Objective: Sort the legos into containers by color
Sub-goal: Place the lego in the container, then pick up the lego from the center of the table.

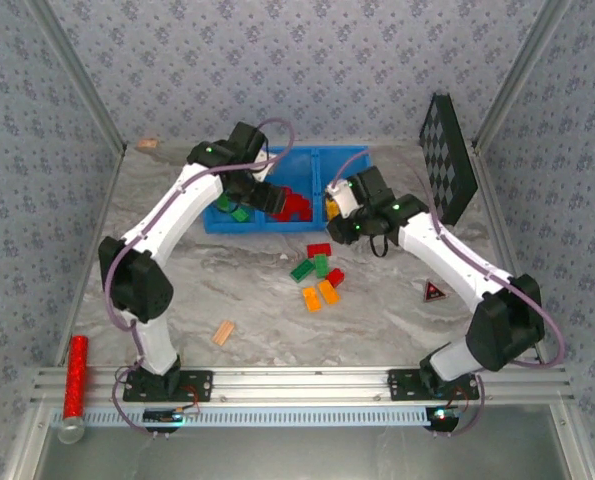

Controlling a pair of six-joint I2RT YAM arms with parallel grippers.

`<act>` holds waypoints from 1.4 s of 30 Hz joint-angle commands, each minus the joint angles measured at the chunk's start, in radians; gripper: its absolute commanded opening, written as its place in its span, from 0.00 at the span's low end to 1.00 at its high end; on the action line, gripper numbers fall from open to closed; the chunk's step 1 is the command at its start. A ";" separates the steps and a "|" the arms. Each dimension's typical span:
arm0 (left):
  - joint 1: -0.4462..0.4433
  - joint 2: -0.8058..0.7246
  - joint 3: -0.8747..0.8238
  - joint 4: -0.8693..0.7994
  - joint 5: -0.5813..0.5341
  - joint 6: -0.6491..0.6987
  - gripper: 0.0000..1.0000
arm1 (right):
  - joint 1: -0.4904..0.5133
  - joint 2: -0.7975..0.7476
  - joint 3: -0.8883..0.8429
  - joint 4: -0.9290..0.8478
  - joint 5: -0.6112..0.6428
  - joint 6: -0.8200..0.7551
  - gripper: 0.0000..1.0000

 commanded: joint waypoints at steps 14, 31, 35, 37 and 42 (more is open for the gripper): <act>-0.264 -0.068 -0.402 0.225 -0.115 0.112 0.74 | -0.133 0.437 0.375 -0.022 0.088 -0.002 0.29; -0.347 0.019 -0.544 0.528 -0.130 0.127 0.73 | -0.151 0.608 0.470 -0.018 0.093 -0.012 0.47; -0.349 0.061 -0.526 0.535 -0.129 0.125 0.73 | -0.152 0.558 0.439 -0.006 0.079 -0.010 0.54; -0.350 0.082 -0.519 0.536 -0.127 0.123 0.72 | -0.152 0.526 0.422 0.002 0.069 -0.009 0.56; -0.349 0.123 -0.499 0.539 -0.113 0.117 0.68 | -0.154 0.444 0.386 -0.009 0.040 0.002 0.57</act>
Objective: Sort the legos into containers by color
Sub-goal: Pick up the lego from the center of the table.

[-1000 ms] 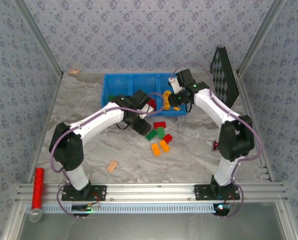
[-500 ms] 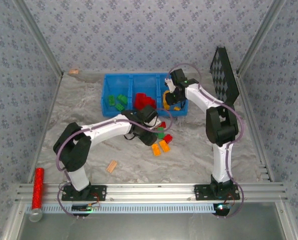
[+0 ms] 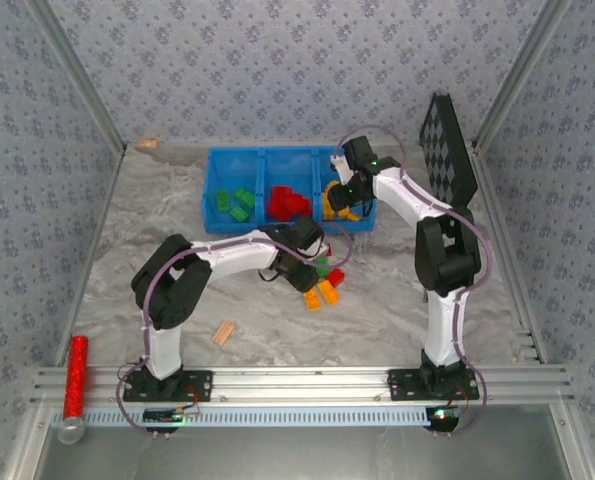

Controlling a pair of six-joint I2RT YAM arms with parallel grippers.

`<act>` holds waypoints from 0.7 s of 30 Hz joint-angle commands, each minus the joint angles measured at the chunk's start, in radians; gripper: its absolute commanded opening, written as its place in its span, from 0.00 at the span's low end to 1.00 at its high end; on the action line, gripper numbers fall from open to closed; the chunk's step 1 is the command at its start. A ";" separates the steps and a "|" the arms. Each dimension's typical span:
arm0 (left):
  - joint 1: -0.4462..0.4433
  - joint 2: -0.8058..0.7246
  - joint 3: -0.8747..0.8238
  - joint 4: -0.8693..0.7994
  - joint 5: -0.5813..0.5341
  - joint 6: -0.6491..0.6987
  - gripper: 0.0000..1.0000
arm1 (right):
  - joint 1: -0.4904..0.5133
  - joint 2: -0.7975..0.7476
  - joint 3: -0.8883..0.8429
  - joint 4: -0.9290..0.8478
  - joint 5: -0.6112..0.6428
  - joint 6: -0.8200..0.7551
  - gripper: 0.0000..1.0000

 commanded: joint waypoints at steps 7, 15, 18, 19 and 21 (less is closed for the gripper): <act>0.000 0.052 0.050 0.011 0.031 -0.004 0.46 | -0.022 -0.263 -0.170 0.003 -0.061 0.104 0.56; 0.011 0.031 0.045 -0.018 0.037 -0.007 0.26 | -0.015 -0.467 -0.380 -0.032 -0.083 0.258 0.57; 0.030 -0.018 0.045 -0.048 0.034 0.000 0.23 | 0.005 -0.527 -0.474 -0.008 -0.102 0.338 0.57; 0.038 -0.035 0.047 -0.060 0.036 0.003 0.22 | 0.015 -0.541 -0.511 -0.007 -0.100 0.370 0.57; 0.066 -0.083 0.057 -0.091 0.039 0.014 0.22 | 0.039 -0.569 -0.558 -0.010 -0.086 0.446 0.57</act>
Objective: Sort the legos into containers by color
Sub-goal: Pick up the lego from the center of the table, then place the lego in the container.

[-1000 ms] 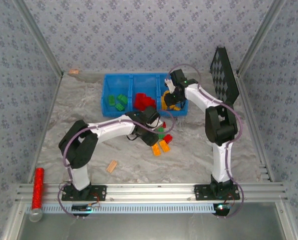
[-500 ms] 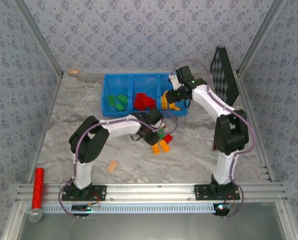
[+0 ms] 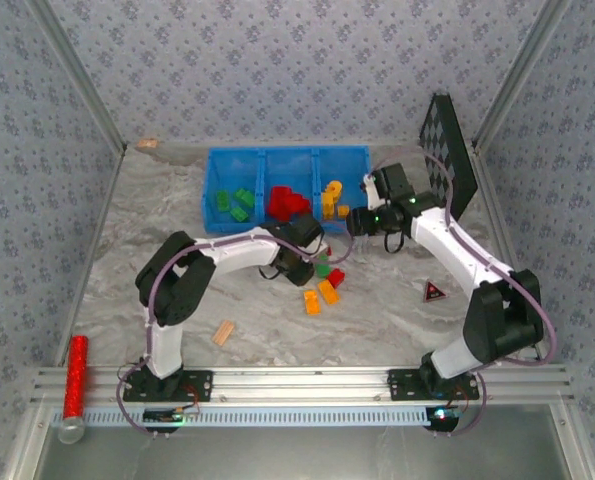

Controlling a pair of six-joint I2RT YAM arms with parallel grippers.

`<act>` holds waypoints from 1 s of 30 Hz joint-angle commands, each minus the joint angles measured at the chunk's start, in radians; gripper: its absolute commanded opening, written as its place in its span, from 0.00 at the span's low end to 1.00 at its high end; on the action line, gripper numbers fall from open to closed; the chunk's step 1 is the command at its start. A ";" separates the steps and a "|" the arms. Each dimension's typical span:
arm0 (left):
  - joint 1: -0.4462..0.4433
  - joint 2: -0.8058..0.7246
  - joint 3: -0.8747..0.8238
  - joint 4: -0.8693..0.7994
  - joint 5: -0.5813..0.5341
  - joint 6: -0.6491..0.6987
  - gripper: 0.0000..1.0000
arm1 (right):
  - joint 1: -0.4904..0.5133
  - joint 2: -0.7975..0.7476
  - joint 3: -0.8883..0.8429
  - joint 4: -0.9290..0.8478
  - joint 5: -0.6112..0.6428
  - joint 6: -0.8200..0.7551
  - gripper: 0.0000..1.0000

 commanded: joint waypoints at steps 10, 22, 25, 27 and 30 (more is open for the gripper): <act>0.281 -0.253 0.172 -0.144 0.014 0.067 0.22 | 0.117 -0.146 -0.245 0.007 0.038 0.539 0.63; 0.498 0.059 0.558 -0.265 0.006 -0.051 0.21 | 0.213 -0.135 -0.328 0.071 0.085 0.775 0.67; 0.518 0.146 0.616 -0.297 0.005 -0.062 0.21 | 0.216 -0.112 -0.315 0.064 0.084 0.785 0.68; 0.527 0.193 0.642 -0.317 0.009 -0.069 0.21 | 0.217 -0.097 -0.309 0.073 0.082 0.788 0.69; 0.531 0.262 0.703 -0.344 0.020 -0.071 0.22 | 0.215 -0.067 -0.299 0.083 0.072 0.793 0.70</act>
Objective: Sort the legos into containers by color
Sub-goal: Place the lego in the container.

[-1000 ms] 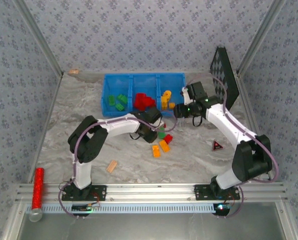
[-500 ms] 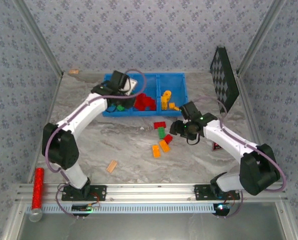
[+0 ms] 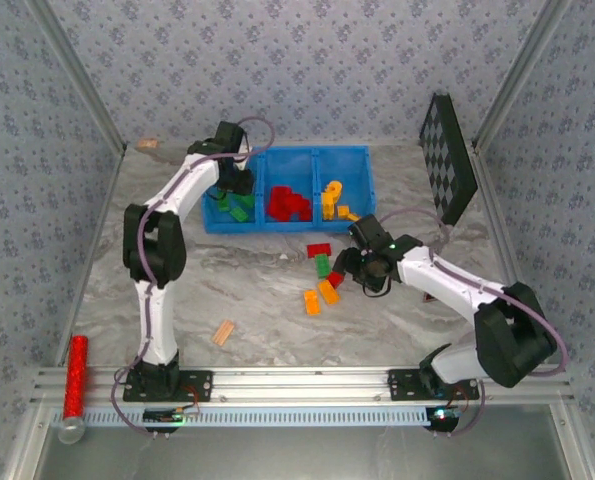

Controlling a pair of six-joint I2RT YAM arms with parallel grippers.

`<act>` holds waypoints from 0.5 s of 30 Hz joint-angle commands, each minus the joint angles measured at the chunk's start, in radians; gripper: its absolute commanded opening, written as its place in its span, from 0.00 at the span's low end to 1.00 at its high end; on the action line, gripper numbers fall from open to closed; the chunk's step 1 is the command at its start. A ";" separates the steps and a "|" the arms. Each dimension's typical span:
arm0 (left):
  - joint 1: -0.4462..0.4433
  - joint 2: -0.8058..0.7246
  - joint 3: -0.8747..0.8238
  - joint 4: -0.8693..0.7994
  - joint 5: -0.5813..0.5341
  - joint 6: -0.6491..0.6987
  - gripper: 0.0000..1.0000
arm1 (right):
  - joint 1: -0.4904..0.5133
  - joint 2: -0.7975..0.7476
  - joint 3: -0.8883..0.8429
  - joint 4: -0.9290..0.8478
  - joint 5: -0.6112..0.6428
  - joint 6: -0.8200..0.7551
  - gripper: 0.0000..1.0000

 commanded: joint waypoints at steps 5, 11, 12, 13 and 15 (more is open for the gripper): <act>0.005 0.090 0.107 -0.091 0.023 -0.022 0.28 | 0.004 0.095 0.048 0.023 -0.005 0.044 0.71; 0.008 0.092 0.092 -0.089 0.029 -0.021 0.38 | 0.010 0.156 0.079 0.051 -0.029 0.046 0.72; 0.010 0.090 0.091 -0.089 0.030 -0.020 0.40 | 0.011 0.165 0.083 0.053 -0.031 0.043 0.72; 0.010 0.087 0.089 -0.089 0.030 -0.018 0.41 | 0.012 0.171 0.086 0.054 -0.034 0.043 0.72; 0.012 0.081 0.083 -0.087 0.032 -0.017 0.43 | 0.013 0.183 0.091 0.061 -0.037 0.042 0.72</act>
